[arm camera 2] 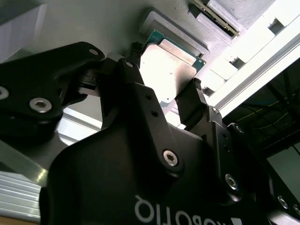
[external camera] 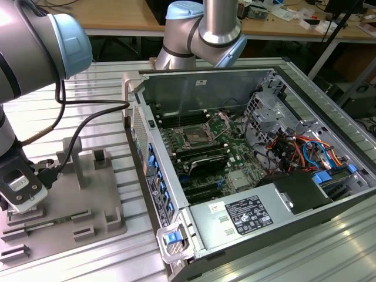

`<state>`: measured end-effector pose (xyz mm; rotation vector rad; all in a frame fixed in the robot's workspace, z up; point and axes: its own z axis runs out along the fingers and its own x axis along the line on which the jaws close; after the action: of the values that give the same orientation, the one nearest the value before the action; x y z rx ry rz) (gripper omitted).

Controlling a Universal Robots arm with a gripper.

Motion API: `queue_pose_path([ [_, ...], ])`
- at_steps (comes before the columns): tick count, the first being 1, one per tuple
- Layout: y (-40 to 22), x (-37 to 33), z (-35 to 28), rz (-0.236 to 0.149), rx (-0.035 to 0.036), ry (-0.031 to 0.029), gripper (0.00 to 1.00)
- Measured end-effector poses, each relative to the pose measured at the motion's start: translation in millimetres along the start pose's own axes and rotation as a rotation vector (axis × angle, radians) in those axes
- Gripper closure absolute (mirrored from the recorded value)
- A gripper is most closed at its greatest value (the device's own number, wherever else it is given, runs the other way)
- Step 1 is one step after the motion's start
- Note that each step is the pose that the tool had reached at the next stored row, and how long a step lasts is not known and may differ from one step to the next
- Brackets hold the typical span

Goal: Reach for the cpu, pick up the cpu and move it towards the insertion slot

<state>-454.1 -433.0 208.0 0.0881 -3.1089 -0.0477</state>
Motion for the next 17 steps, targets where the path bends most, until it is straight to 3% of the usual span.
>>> queue_pose_path([
  [8,0.1,0.0,-1.9,0.0,-0.0001,-0.0001,0.45],
  [17,0.4,0.3,-12.0,0.0,0.0,-0.0001,0.45],
])
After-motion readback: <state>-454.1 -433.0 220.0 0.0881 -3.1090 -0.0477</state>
